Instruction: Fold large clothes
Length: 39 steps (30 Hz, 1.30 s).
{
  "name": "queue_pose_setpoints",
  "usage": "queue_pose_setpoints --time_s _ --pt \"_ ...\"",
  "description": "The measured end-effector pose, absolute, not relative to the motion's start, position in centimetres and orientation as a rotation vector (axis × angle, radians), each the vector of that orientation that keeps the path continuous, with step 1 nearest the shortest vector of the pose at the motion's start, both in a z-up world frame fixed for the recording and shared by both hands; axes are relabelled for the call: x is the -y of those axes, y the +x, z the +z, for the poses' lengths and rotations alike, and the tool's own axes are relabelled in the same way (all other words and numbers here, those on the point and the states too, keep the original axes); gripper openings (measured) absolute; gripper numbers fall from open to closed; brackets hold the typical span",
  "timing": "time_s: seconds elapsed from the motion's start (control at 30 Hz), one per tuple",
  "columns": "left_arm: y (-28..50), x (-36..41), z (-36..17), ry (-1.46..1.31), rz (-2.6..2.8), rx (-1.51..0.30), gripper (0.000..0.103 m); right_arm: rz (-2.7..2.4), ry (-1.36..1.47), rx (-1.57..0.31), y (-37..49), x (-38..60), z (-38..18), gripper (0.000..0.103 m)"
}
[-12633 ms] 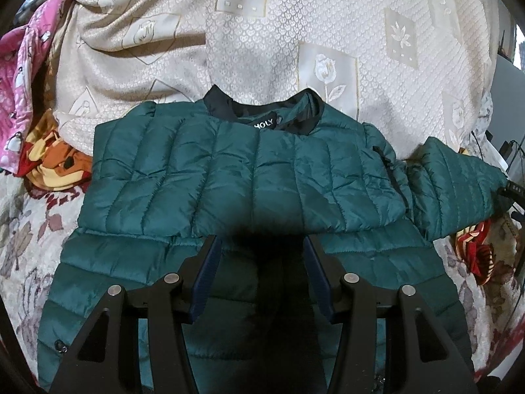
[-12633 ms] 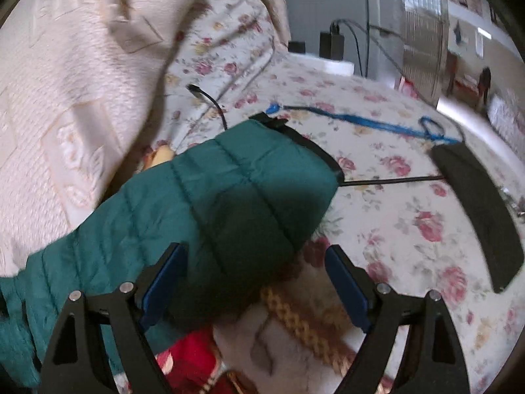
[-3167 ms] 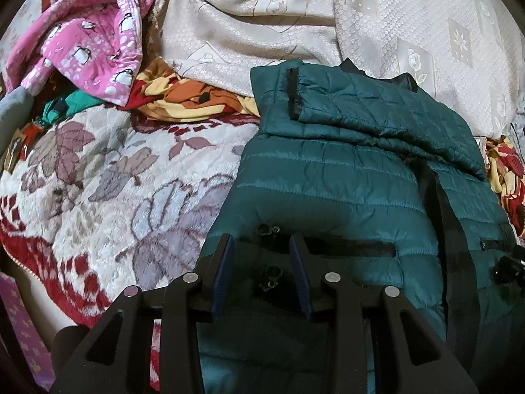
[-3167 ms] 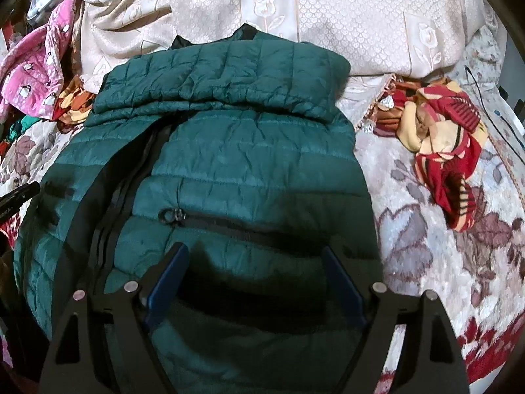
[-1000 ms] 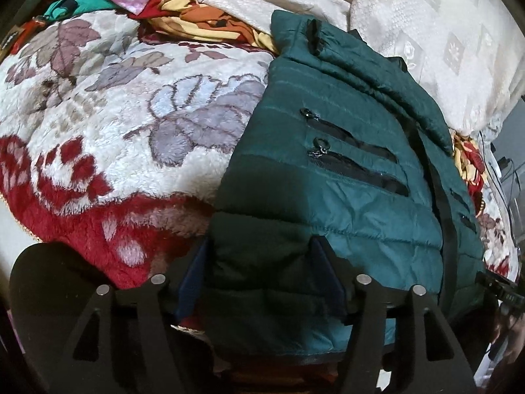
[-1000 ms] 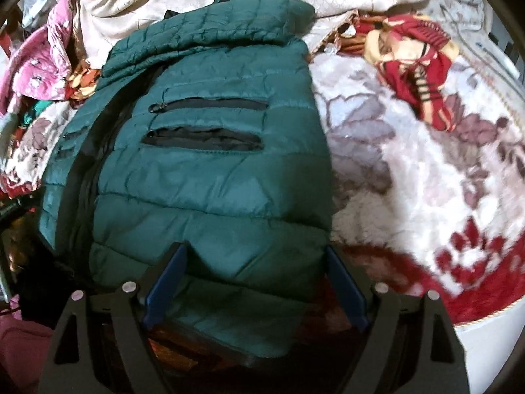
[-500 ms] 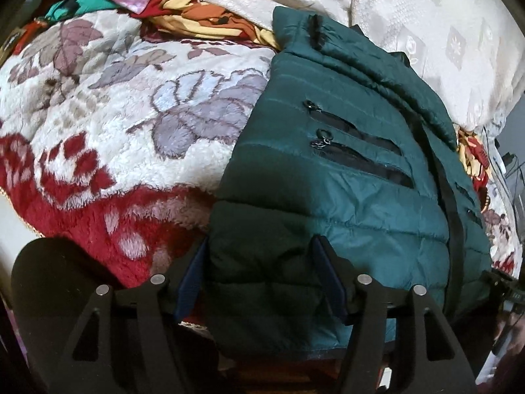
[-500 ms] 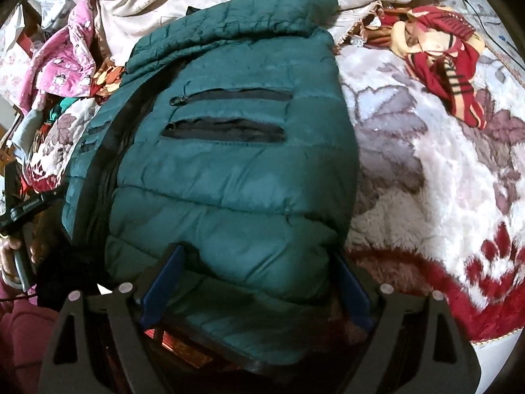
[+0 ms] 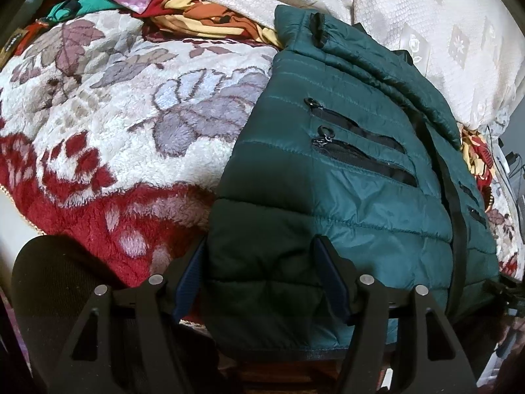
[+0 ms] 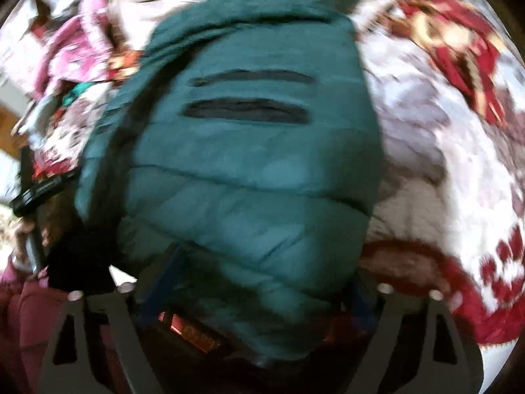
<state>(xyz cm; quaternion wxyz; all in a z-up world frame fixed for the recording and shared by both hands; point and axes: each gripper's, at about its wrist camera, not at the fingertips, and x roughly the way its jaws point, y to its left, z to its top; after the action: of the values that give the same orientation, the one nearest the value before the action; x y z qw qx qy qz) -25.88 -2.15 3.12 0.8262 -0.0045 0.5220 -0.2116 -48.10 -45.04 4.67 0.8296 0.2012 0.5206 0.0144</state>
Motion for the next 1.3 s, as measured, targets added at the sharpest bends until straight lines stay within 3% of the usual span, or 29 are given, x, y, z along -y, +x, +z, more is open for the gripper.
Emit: queue_pose_setpoints --time_s 0.1,0.2,0.3,0.6,1.3 --pt "-26.1 2.3 3.2 0.015 -0.464 -1.106 0.042 0.032 0.378 -1.075 -48.1 44.5 5.6 0.055" --pt "-26.7 2.6 4.2 0.044 -0.48 -1.068 0.0 0.019 0.376 -1.077 -47.8 44.9 5.6 0.037" --pt "-26.9 2.3 5.7 0.024 -0.491 -1.035 0.0 0.029 0.368 -1.018 -48.0 45.4 7.3 0.022" --pt "-25.9 2.5 13.1 -0.038 -0.525 -0.846 0.0 0.029 0.349 -0.849 -47.3 46.6 12.6 0.02" --pt "-18.5 8.5 17.5 0.0 -0.454 -0.67 0.0 -0.13 0.356 -0.69 -38.8 51.5 16.9 0.02"
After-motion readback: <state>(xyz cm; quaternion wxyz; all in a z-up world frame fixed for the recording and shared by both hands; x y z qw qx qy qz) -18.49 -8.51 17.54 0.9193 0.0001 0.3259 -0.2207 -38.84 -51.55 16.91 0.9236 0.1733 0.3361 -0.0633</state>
